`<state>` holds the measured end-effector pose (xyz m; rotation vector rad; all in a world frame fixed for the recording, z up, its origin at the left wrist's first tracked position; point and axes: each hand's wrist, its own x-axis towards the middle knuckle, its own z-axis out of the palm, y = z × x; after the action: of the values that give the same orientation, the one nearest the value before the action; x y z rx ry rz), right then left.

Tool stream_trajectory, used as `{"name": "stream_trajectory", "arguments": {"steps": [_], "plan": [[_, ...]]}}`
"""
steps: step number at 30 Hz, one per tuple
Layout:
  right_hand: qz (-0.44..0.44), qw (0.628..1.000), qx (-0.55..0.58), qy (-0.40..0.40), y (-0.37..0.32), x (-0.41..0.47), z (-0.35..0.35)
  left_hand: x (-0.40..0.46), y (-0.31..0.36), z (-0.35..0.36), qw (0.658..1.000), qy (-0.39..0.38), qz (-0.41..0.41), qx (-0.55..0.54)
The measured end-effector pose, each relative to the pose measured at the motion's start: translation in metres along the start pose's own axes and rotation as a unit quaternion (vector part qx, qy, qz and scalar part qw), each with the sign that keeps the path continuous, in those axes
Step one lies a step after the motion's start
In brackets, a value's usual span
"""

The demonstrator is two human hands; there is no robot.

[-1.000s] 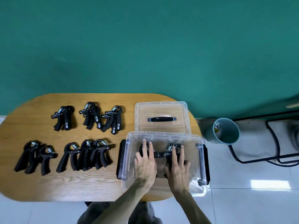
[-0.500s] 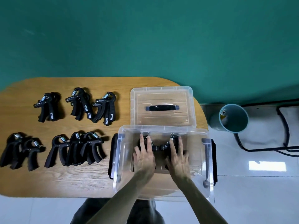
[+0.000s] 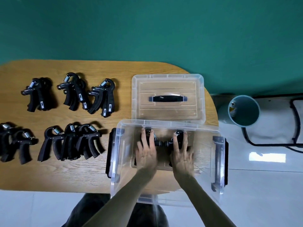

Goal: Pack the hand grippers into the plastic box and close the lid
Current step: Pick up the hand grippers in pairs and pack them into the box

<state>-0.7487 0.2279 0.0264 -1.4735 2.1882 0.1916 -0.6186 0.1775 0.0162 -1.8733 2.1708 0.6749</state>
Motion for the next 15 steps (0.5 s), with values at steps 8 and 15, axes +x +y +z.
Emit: {"name": "stream_trajectory", "arguments": {"steps": [8, 15], "plan": [[-0.006, 1.0, -0.002, -0.031, -0.002, -0.002, -0.009, -0.005, 0.002, -0.012, 0.998, -0.034, 0.009, -0.045], [-0.001, 0.999, -0.005, 0.034, -0.015, -0.011, -0.027, -0.019, -0.008, -0.045, 0.998, -0.017, 0.051, 0.027]]}}
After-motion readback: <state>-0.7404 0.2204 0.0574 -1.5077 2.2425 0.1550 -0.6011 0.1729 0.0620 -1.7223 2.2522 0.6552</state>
